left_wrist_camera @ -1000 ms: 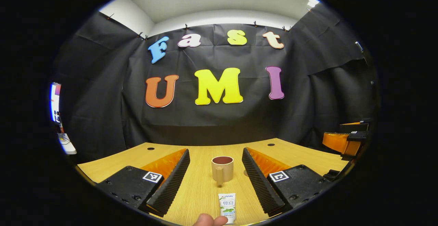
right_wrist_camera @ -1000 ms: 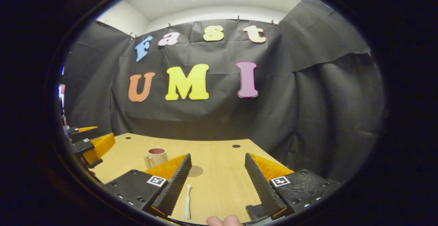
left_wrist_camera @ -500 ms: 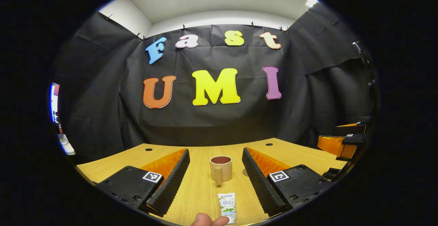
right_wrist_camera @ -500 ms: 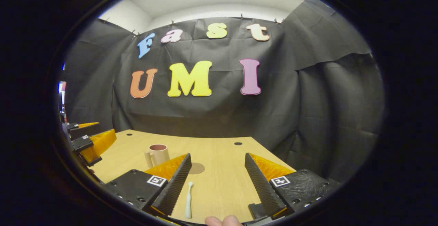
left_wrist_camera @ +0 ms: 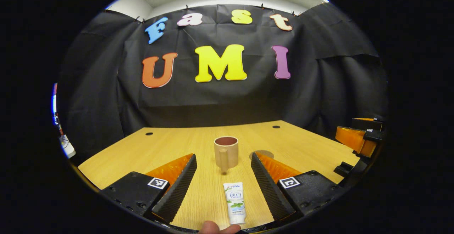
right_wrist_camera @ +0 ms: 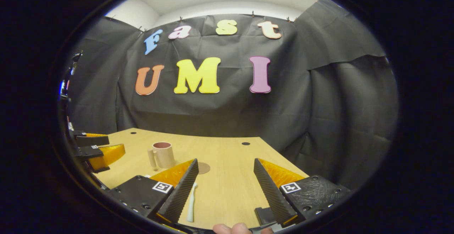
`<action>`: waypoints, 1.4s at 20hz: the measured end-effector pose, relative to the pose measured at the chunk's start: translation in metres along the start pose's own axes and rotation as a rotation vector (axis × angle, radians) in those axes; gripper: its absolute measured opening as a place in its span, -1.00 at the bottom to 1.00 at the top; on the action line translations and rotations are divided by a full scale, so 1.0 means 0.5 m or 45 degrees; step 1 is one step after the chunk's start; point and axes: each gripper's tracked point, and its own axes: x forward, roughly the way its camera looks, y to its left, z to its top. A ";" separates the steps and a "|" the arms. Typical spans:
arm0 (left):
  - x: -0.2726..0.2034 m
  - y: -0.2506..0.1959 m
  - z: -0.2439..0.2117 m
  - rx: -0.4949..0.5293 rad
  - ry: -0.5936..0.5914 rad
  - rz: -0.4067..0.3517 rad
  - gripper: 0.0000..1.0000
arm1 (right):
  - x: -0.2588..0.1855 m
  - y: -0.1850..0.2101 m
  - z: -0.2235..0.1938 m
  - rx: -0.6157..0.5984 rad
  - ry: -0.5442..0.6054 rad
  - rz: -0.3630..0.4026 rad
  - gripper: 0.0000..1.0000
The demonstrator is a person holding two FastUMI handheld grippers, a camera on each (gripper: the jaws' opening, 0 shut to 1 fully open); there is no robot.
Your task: Put the toothbrush and toothpaste on the desktop into the cup, then pick up the cup and place it on the coaster on the desktop.
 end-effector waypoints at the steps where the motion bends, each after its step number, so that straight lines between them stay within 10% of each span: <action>1: 0.002 -0.009 -0.022 -0.015 0.061 -0.022 0.95 | 0.002 -0.003 -0.014 0.003 0.016 0.000 0.89; 10: 0.021 -0.025 -0.206 -0.053 0.522 -0.050 1.00 | 0.005 -0.013 -0.079 0.036 0.154 0.022 0.89; 21: 0.012 -0.035 -0.252 -0.036 0.679 -0.035 0.70 | 0.006 0.000 -0.102 0.027 0.187 0.042 0.89; 28: 0.011 -0.032 -0.252 -0.034 0.698 -0.017 -0.06 | 0.010 0.057 -0.138 0.101 0.283 0.153 0.84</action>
